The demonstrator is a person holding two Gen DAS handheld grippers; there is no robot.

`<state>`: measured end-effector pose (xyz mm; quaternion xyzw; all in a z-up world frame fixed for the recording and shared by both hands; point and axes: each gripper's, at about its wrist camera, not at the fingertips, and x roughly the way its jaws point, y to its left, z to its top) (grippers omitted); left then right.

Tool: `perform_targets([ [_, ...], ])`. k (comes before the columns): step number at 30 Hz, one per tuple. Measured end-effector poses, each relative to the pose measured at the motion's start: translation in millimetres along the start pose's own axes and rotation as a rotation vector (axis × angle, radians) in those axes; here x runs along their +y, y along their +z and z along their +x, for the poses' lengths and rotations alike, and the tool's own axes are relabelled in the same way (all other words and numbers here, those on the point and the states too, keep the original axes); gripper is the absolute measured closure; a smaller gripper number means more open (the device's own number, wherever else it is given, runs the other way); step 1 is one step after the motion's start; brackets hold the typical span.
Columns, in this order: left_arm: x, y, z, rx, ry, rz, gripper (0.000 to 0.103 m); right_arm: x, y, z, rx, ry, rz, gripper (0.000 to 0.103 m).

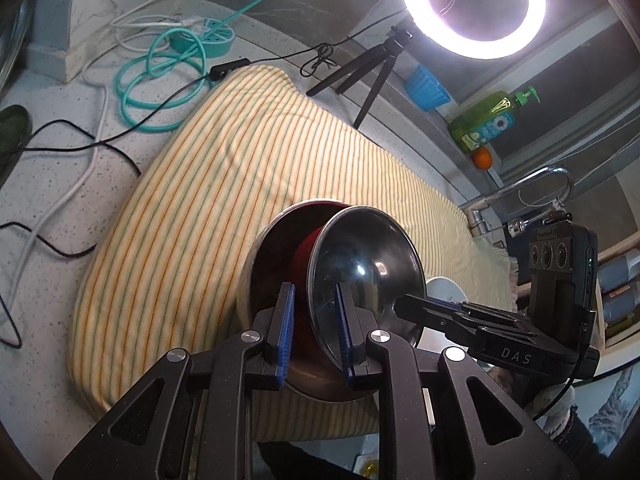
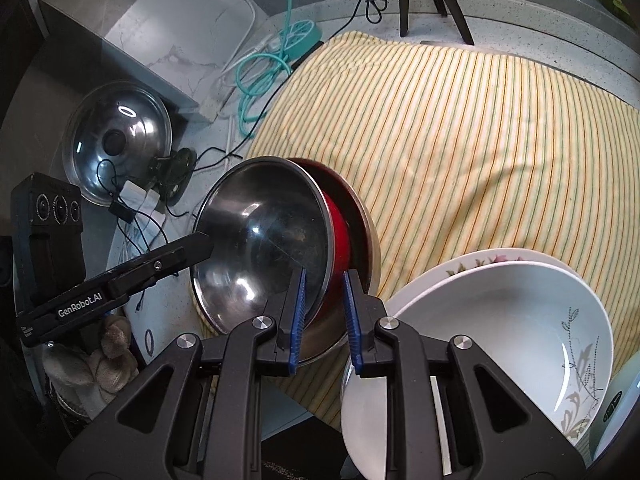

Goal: Organize plates and bowls
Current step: 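Lower the red bowl into the steel bowl and open the left tool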

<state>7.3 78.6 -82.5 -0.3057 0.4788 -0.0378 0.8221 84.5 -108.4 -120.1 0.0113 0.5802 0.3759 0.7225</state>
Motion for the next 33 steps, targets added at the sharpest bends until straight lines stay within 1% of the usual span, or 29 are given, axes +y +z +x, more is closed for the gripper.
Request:
perform_targets([
  [17, 7.1, -5.0, 7.3, 0.02, 0.032, 0.001, 0.085, 9.5, 2.7, 9.8, 0.013, -0.061, -0.035, 0.083],
  [24, 4.7, -3.5, 8.5, 0.014, 0.045, 0.017, 0.085, 12.8, 3.5, 10.2, 0.012, -0.074, -0.052, 0.08],
  [27, 2.9, -2.9, 8.9, 0.011, 0.053, 0.031, 0.085, 13.4, 3.4, 10.4, 0.011, -0.07, -0.054, 0.076],
  [28, 2.3, -2.9, 8.9, 0.01, 0.058, 0.037, 0.082, 13.8, 3.5, 10.5, 0.01, -0.069, -0.057, 0.074],
  [29, 1.8, -2.5, 9.2, 0.012, 0.059, 0.04, 0.082, 14.3, 3.3, 10.7, 0.011, -0.068, -0.059, 0.073],
  [33, 1.2, -2.5, 9.1, 0.016, 0.064, 0.047, 0.081, 14.8, 3.1, 11.2, 0.009, -0.067, -0.066, 0.07],
])
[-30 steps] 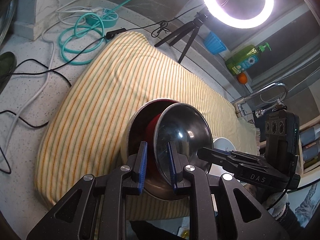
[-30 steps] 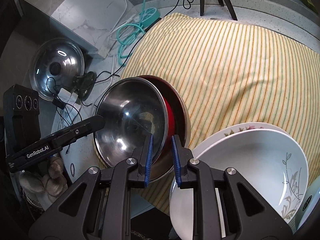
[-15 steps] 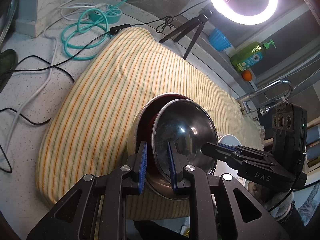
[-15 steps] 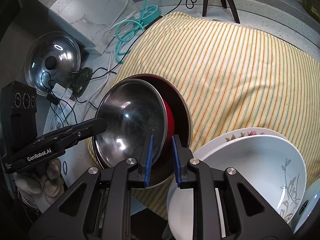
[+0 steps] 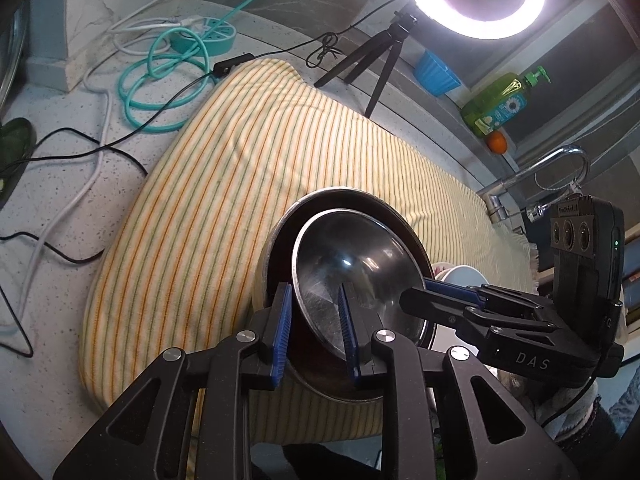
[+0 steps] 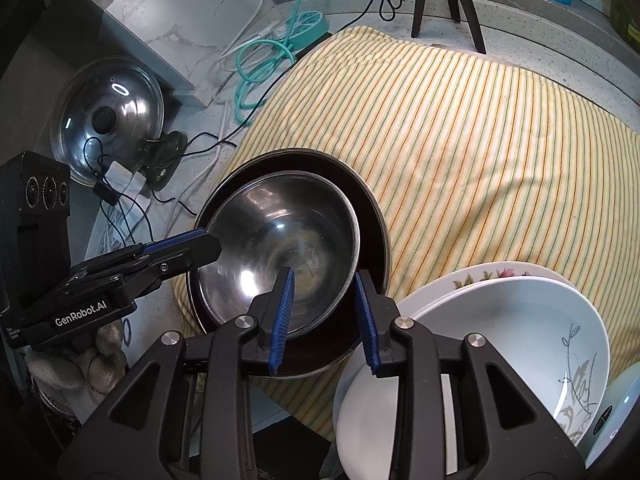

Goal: Organize plates and bowls
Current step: 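Lower the red bowl into the steel bowl and open the left tool, then move the left tool over the plate stack while the right tool approaches the white bowl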

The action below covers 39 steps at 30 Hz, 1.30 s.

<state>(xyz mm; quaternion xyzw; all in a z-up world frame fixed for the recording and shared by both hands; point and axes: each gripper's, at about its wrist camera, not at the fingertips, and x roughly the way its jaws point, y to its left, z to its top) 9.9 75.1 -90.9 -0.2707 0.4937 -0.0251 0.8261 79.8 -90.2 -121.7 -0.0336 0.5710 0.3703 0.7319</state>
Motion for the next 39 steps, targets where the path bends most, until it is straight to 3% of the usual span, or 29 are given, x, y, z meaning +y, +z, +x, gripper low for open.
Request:
perform_targets([
  [4, -1.8, -0.4, -3.4, -0.011, 0.009, 0.014, 0.081, 1.7, 0.3, -2.4, -0.01, -0.004, -0.007, 0.068],
  [8, -1.7, 2.0, -7.7, -0.024, 0.007, 0.007, 0.081, 3.6, 2.4, -9.5, -0.034, -0.002, -0.015, 0.059],
  [15, -12.3, 6.6, -18.1, -0.05, 0.001, 0.037, 0.08, 6.8, 5.8, -23.9, -0.074, -0.005, -0.025, 0.055],
  [17, -16.9, 7.6, -22.2, -0.064, 0.0, 0.046, 0.07, 6.0, 5.8, -30.8, -0.09, -0.003, -0.023, 0.045],
  [21, -26.1, 9.0, -28.0, -0.08, 0.004, 0.072, 0.067, 3.9, 5.0, -45.5, -0.123, -0.013, -0.027, 0.038],
  [23, -32.5, 9.1, -30.9, -0.089, 0.013, 0.09, 0.057, 2.7, 3.4, -54.1, -0.147, -0.026, -0.027, 0.024],
  [25, -40.2, 8.3, -34.3, -0.105, 0.026, 0.112, 0.047, -0.7, 1.3, -64.9, -0.168, -0.029, -0.024, 0.019],
  [27, -47.6, 7.6, -36.8, -0.118, 0.042, 0.132, 0.042, -4.4, -1.6, -74.9, -0.183, -0.04, -0.025, 0.017],
  [39, -98.7, 3.3, -28.7, -0.111, -0.018, 0.223, 0.042, -60.0, -31.7, -140.0, -0.266, -0.107, 0.073, 0.015],
])
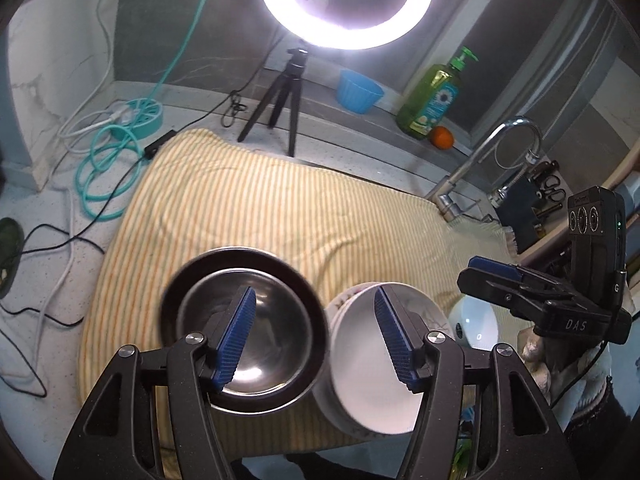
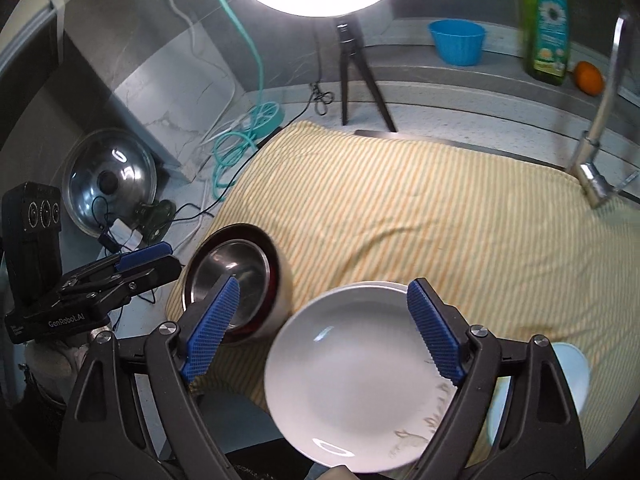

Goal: Organize plates and bowls

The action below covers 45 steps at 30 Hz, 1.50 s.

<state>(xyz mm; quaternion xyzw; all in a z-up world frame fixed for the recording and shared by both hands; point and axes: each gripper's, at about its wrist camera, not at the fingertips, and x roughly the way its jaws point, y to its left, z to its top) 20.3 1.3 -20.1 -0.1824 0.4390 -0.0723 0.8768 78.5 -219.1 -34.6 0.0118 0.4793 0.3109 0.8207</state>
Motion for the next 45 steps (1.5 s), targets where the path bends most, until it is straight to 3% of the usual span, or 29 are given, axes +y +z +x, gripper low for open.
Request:
perform_targets([
  [18, -106.5, -15.7, 68.6, 0.131, -0.156, 0.135, 0.042, -137.2, -59.5, -73.8, -0.061, -0.164, 0.258, 0.015],
  [29, -155.3, -32.2, 110.7, 0.234, -0.21, 0.186, 0.045, -188.3, -97.5, -84.4, -0.046, -0.161, 0.369, 0.015],
  [33, -166.7, -37.6, 125.0, 0.263, -0.223, 0.199, 0.05, -196.6, -106.9, -81.0, -0.033, -0.151, 0.377, 0.015],
  [34, -168.4, -38.6, 128.7, 0.272, -0.23, 0.199, 0.056, -198.5, -109.9, -80.4, -0.03, -0.146, 0.382, 0.015],
  [38, -175.9, -43.1, 144.2, 0.306, -0.245, 0.2, 0.068, -206.5, -117.4, -71.6, -0.003, -0.111, 0.405, 0.029],
  [45, -184.1, -48.1, 159.8, 0.336, -0.232, 0.222, 0.073, -213.7, -125.1, -57.0, 0.031, -0.071, 0.42, 0.05],
])
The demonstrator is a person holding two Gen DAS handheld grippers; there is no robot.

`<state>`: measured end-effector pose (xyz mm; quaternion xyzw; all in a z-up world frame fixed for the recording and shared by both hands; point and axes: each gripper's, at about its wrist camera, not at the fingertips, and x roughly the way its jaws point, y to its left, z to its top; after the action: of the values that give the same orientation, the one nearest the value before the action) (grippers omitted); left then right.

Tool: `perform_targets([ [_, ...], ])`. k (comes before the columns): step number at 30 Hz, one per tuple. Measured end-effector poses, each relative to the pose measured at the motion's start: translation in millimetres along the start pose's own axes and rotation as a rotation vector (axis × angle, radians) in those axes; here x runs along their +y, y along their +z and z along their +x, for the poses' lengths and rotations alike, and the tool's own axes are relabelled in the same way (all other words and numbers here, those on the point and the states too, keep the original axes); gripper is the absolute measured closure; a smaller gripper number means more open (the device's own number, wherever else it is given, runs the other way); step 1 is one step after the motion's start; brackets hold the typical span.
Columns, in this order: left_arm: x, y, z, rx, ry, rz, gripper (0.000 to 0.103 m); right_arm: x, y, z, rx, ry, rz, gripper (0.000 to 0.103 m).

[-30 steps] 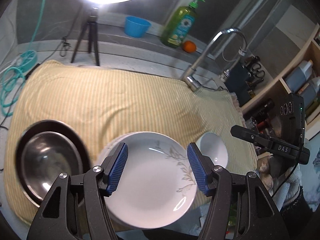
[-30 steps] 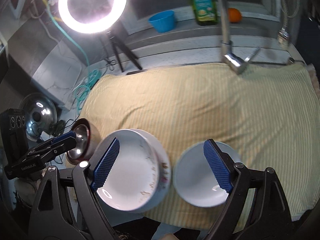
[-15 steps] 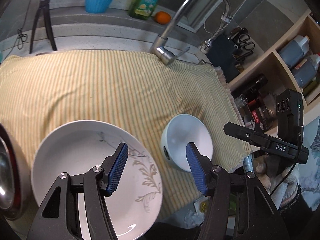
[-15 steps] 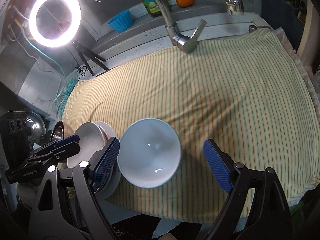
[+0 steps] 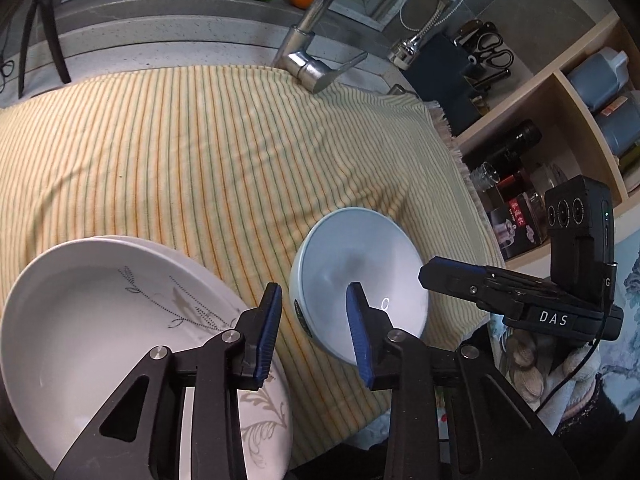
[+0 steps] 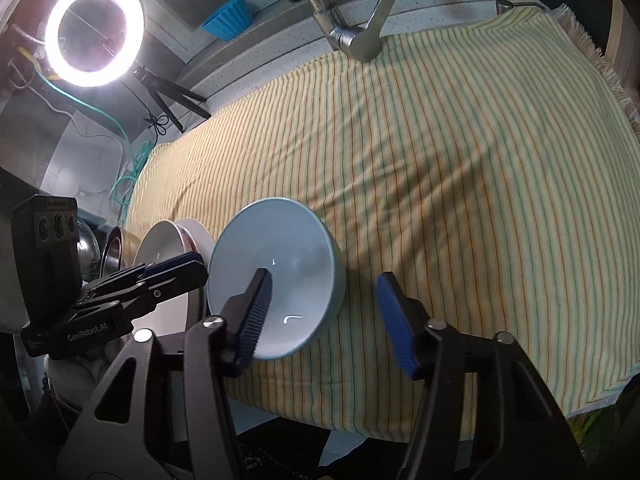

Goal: Organize plates and bowls

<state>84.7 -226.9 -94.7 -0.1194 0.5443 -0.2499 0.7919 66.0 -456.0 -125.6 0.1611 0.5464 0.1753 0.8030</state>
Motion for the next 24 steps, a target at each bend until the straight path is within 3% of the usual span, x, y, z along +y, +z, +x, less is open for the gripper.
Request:
perform_targets([
  [6, 2.0, 0.9, 9.9, 0.027, -0.003, -0.007, 0.079, -5.0, -0.4, 6.7, 0.016, 0.016, 0.013, 0.064],
  [11, 2.0, 1.0, 14.9, 0.04, -0.008, -0.008, 0.08, -6.2, -1.4, 12.6, 0.036, 0.024, 0.012, 0.084],
  [24, -0.9, 1.7, 1.8, 0.013, -0.029, -0.011, 0.081, -1.3, 2.2, 3.5, 0.012, 0.017, 0.021, 0.088],
])
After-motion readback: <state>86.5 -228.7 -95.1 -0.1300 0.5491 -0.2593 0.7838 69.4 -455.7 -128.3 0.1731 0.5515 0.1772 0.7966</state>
